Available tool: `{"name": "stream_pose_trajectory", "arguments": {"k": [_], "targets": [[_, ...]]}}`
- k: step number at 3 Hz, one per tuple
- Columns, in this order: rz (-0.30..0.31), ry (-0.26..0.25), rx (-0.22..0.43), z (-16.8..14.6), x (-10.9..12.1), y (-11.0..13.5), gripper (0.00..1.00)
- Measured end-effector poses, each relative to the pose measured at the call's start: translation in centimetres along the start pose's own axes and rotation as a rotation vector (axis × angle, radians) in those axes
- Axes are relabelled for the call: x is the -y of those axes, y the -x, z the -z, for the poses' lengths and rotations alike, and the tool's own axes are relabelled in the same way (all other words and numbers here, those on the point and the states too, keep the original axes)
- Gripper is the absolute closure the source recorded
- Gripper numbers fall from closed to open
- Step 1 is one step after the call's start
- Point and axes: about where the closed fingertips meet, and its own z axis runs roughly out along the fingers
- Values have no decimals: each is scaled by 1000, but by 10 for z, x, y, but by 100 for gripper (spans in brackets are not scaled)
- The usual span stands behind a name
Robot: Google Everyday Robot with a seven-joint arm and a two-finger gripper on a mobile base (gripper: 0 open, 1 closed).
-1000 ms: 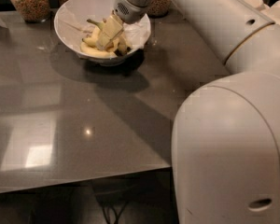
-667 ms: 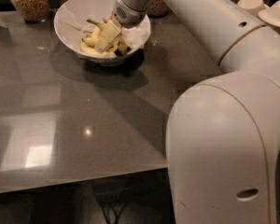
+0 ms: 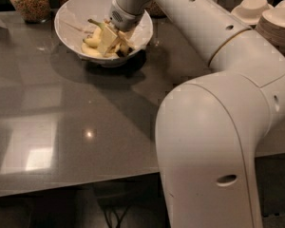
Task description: Pick banana from white bowl
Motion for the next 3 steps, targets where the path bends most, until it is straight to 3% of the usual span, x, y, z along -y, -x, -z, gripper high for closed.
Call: {"name": "stream_pose_trajectory", "arguments": {"k": [2, 3], "targets": [[42, -24, 13, 16, -6, 15, 83], [66, -45, 18, 33, -10, 18, 100]]}}
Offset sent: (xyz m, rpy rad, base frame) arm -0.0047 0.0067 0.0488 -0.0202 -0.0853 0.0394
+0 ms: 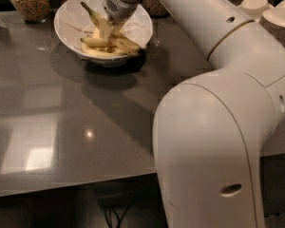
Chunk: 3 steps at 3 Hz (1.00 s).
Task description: Pick banana from white bowl
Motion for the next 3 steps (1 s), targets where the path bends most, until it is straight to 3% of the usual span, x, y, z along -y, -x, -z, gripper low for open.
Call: {"name": "stream_pose_trajectory", "arguments": {"k": [1, 3], "targets": [[35, -9, -10, 18, -6, -1, 100], [118, 38, -31, 67, -23, -34, 100]]}}
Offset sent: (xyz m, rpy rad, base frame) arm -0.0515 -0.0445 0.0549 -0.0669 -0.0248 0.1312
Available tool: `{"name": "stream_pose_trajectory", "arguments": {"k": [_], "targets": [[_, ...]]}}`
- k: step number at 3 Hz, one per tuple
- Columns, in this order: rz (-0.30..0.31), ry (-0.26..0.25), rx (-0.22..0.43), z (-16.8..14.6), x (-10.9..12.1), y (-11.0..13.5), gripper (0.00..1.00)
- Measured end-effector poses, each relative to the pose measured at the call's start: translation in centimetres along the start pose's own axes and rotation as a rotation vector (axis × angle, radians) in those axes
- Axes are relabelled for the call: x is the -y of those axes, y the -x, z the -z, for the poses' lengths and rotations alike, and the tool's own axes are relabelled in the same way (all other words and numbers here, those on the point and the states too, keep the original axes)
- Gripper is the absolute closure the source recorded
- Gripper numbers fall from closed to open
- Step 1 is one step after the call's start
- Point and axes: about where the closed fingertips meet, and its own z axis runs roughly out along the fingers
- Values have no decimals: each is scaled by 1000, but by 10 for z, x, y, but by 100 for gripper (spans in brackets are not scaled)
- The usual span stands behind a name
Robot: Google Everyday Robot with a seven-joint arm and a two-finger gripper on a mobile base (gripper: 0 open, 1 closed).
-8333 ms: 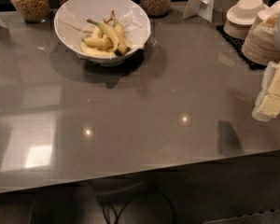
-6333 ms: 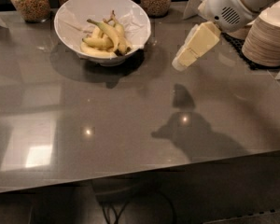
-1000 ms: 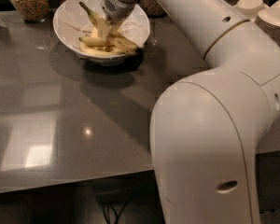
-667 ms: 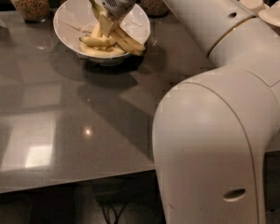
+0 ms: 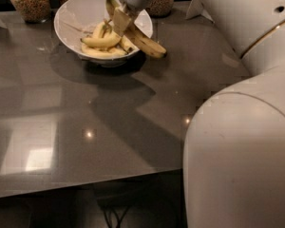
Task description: Pick banana from white bowl
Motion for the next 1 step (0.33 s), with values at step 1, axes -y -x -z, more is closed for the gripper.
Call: {"name": "stream_pose_trajectory", "arguments": {"k": [1], "targets": [[2, 33, 0, 29, -20, -26, 100]]}}
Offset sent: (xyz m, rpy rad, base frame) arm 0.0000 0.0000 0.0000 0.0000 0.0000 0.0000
